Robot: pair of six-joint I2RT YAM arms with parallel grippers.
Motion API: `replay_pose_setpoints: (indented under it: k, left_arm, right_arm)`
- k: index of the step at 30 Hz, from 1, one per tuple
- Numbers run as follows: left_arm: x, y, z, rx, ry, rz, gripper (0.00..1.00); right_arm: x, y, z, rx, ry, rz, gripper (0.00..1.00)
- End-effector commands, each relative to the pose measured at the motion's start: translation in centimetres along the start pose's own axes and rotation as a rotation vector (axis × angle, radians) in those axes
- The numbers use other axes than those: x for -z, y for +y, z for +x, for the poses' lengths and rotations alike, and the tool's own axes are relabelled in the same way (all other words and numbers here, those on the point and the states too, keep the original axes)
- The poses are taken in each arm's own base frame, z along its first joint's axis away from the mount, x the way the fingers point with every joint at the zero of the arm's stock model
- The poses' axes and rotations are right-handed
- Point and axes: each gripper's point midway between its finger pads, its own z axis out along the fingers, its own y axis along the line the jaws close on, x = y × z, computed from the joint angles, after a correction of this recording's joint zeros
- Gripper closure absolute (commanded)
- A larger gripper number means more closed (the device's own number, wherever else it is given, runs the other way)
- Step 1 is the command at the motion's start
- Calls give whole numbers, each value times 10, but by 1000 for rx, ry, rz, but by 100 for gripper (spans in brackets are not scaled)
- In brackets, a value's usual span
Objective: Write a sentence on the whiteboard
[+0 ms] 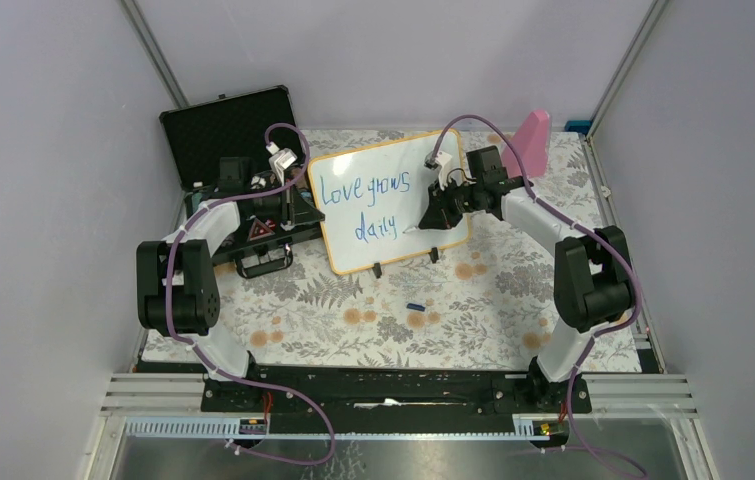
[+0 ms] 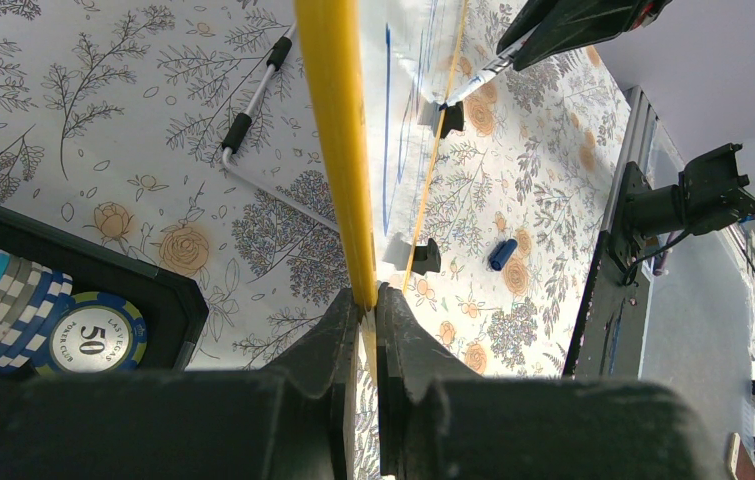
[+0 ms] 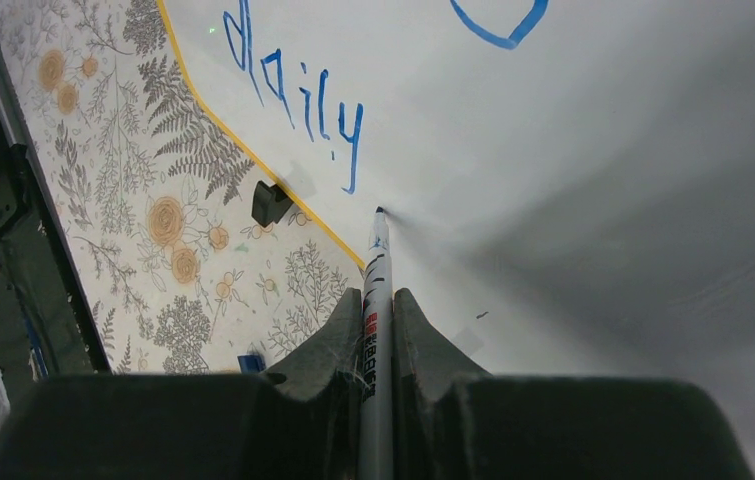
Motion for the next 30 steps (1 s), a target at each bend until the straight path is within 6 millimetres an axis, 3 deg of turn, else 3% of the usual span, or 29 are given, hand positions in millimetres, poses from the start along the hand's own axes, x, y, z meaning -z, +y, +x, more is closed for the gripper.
replay_pose_setpoints:
  k: [1,20,24,27,30]
  left_arm:
    - [1,3,-19,-106,-28,-16,100]
    - [2,3,-22,-112,-32,-28,100]
    - [2,3,-24,-117,-35,-30,100]
    - [2,2,-25,-115,-36,-29,100]
    - [2,1,-28,-115,-39,-28,91]
  right_arm:
    - [-1,-7,-21,46,-35,37,100]
    - [9,-10,-15,61,-11,87,100]
    - [15,-2,-17,74,-13,66,100]
    - [21,14,-26,81,-39,12,100]
    - [31,36,-39,88,-82,-53,100]
